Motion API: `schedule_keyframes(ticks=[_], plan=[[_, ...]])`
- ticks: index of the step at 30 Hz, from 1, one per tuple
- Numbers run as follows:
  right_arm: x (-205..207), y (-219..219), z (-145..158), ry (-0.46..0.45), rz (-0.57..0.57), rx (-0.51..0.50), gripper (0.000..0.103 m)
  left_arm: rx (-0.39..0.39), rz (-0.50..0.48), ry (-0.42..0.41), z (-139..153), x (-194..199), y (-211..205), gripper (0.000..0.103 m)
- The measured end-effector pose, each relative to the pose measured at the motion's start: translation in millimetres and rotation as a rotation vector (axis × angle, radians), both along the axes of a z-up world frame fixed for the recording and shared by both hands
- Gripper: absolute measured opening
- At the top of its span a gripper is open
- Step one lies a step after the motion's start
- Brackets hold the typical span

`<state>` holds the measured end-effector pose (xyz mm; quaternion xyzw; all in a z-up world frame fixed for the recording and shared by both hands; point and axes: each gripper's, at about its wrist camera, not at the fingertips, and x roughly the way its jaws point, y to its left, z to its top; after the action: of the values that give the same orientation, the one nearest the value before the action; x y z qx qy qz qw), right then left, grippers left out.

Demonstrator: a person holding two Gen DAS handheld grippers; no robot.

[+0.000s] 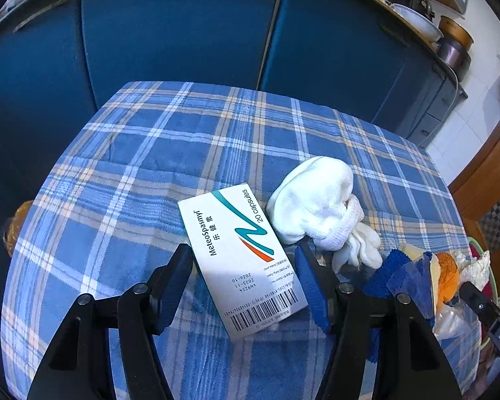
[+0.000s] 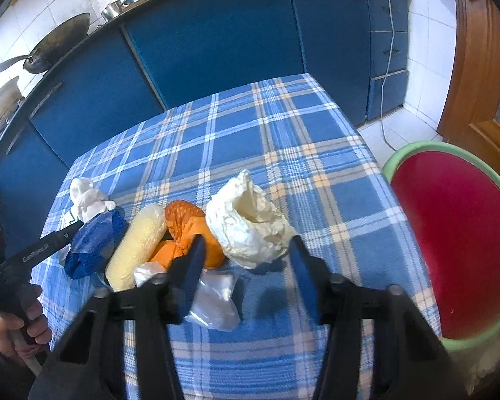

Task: Collect trash
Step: 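Grasp white MetoSpasmyl box with left tool while right tool grasps crumpled white plastic, then carry white box with left tool while right tool carries crumpled plastic to bucket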

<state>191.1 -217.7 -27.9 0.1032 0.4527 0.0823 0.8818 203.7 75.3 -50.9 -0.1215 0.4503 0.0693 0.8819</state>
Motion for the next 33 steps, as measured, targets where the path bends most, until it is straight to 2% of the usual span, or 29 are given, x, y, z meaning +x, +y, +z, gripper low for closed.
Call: schedule_keyframes(ticks=[1,3,9,20,33], plan=[[0,-1,-1,0.002,-0.004,0.000,0.040,0.000,-0.003,-0.002,0,-1,1,0.064],[1,-3,-2,0.000,-0.006,0.006,0.036,0.003,-0.012,-0.008,0,-3,1,0.063],[-3,-2,1,-0.033,-0.001,-0.008,0.029,-0.023,-0.008,-0.017,1,-9,6,0.059],[-24,-8,20,-0.084,-0.007,0.026,0.028,-0.058,-0.043,-0.109,31,-44,5,0.059],[-66,-31,46,-0.150,-0.057,0.057,0.028,-0.068,-0.211,-0.198,76,-76,-50,0.058]])
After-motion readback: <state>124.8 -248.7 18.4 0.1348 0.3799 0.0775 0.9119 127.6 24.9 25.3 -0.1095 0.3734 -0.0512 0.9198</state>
